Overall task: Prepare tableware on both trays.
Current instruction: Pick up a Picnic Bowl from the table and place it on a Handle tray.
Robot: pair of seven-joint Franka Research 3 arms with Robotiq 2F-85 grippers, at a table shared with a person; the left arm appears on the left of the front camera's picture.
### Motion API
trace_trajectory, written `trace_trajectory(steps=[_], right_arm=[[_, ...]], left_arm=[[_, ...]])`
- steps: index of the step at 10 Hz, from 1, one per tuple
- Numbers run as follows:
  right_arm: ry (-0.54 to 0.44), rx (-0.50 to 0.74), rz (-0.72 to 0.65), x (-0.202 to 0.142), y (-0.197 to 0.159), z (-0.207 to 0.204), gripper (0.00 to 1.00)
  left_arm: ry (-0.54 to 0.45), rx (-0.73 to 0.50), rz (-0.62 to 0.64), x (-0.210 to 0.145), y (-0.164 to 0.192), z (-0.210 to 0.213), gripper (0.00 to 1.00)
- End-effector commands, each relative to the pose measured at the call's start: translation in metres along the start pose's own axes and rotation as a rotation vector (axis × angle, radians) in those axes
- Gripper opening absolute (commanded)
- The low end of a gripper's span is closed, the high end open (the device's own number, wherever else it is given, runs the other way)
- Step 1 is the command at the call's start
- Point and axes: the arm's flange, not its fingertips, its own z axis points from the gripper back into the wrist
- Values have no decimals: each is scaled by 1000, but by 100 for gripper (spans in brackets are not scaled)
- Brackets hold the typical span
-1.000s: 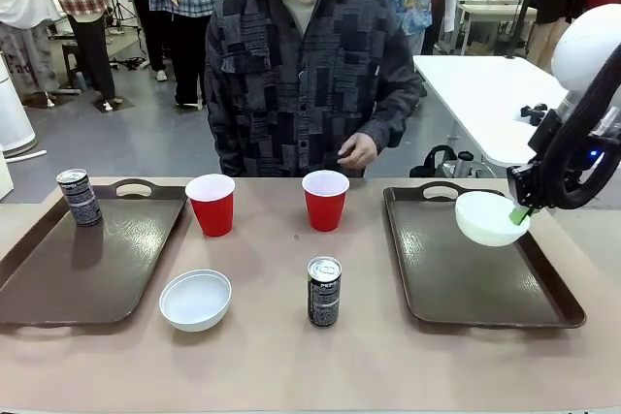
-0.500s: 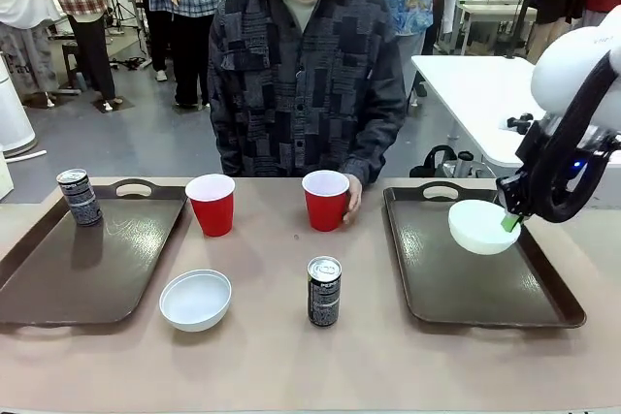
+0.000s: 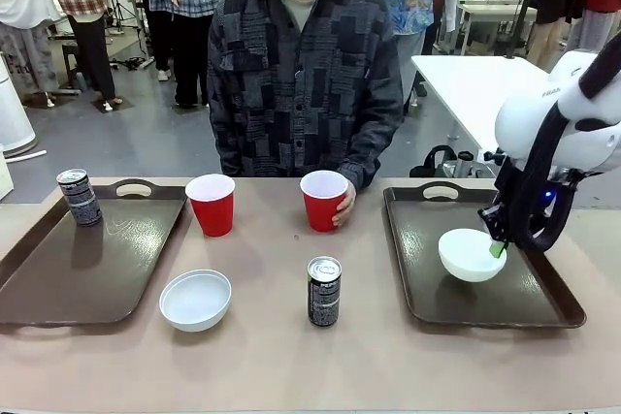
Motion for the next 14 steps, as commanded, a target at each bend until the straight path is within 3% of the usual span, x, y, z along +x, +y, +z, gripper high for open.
trace_trajectory(steps=[1, 5, 6, 10, 13, 14], right_arm=[[24, -36, -13, 7, 4, -8, 4], [32, -31, -2, 7, 5, -6, 4], [37, -32, -3, 7, 6, -6, 57], [23, -7, -2, -5, 5, 30, 96], [19, 35, 30, -24, 4, 84, 100], [8, 43, 44, -34, 4, 105, 79]], left_arm=[[-13, -8, -1, 0, 0, 1, 100], [-13, -8, -1, 0, 0, 1, 100], [-13, -8, -1, 0, 0, 1, 100], [-13, -8, -1, 0, 0, 1, 100], [-13, -8, -1, 0, 0, 1, 100], [-13, -8, -1, 0, 0, 1, 100]])
